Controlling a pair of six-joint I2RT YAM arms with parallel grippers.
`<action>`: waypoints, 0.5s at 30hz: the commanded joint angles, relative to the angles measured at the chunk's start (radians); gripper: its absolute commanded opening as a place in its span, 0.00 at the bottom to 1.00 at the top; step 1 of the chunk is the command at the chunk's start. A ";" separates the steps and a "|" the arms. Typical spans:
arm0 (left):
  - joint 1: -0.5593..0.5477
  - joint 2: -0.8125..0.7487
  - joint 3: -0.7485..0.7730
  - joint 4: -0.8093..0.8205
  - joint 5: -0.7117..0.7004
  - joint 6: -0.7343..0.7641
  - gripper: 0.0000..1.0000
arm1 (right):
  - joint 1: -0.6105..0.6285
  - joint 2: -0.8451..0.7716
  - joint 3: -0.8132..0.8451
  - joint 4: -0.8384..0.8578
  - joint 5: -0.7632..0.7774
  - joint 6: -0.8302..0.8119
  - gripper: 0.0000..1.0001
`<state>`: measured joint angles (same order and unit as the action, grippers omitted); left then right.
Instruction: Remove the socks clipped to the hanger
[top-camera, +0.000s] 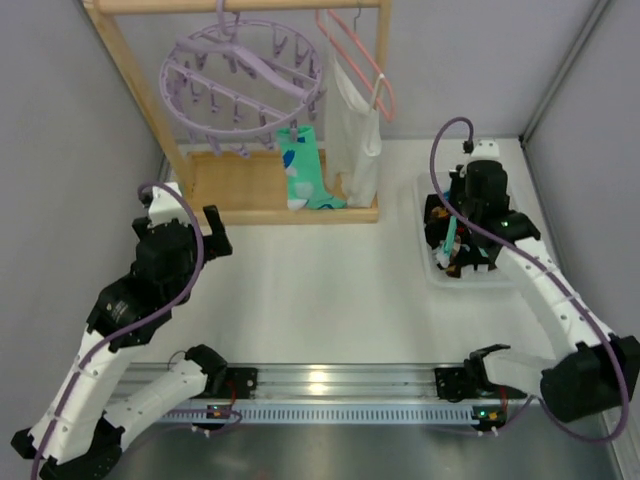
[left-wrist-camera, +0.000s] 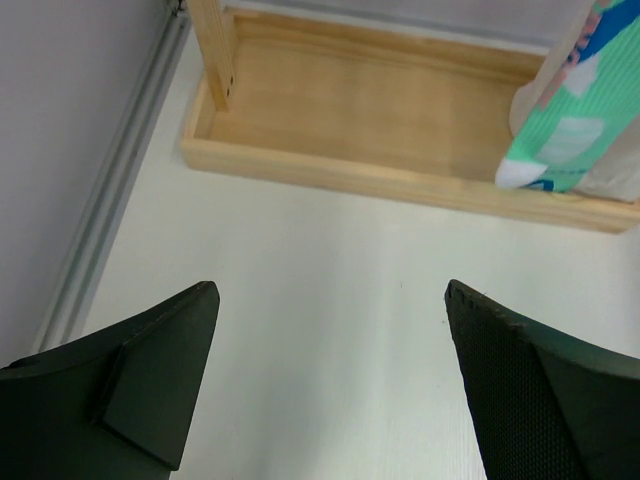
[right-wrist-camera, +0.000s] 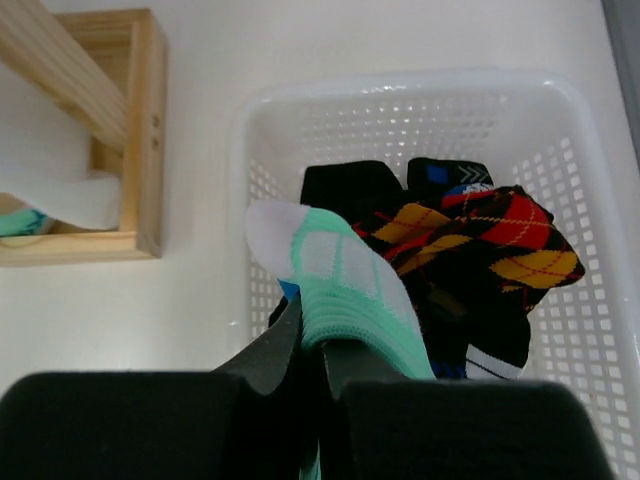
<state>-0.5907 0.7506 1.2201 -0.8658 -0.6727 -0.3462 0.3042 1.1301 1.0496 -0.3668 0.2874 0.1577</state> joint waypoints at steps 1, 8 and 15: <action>0.002 -0.101 -0.158 0.106 0.045 -0.025 0.98 | -0.153 0.175 0.067 0.043 -0.189 0.002 0.00; 0.002 -0.250 -0.304 0.137 0.078 -0.073 0.98 | -0.328 0.586 0.187 0.052 -0.382 0.088 0.00; 0.000 -0.339 -0.323 0.137 0.058 -0.083 0.98 | -0.401 0.678 0.076 0.180 -0.493 0.174 0.15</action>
<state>-0.5907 0.4225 0.9081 -0.7956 -0.6106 -0.4095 -0.0647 1.7866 1.1664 -0.2142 -0.1307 0.2928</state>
